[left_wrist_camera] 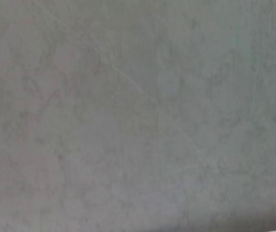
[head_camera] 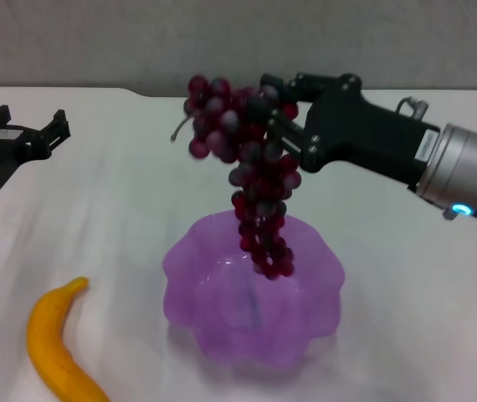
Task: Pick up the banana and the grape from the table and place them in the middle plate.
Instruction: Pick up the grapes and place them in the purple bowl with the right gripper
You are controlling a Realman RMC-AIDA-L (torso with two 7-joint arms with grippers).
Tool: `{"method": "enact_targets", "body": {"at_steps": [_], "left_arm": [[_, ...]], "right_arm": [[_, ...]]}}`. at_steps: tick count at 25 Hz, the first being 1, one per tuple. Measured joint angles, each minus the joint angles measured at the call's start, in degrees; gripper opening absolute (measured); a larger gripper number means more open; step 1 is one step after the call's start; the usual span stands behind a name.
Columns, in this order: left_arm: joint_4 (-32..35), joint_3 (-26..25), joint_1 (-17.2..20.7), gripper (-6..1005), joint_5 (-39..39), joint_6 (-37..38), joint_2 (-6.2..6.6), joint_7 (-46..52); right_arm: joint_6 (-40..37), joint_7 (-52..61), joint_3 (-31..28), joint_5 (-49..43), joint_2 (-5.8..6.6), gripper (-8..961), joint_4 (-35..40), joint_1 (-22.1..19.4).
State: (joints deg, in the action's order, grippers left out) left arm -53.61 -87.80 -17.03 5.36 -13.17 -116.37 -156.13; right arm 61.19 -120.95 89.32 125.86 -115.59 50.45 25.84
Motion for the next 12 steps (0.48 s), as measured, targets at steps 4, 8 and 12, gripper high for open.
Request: {"method": "enact_targets", "body": {"at_steps": [4,8,12], "left_arm": [[0.0,0.0,0.0,877,0.0,-0.1,0.01,0.1],[-0.2,0.0,-0.1,877,-0.1,-0.1,0.01,0.1],[-0.4,0.1,-0.1,877,-0.1,0.0,0.01,0.1]], "right_arm": [[-0.3,-3.0,2.8,3.4,-0.07,270,-2.4,0.0],[-0.2,-4.8,4.5,6.1,0.05,269,-6.9,1.5],[0.2,-5.6,5.5,7.3,0.09,268,-8.7,2.4]]}}
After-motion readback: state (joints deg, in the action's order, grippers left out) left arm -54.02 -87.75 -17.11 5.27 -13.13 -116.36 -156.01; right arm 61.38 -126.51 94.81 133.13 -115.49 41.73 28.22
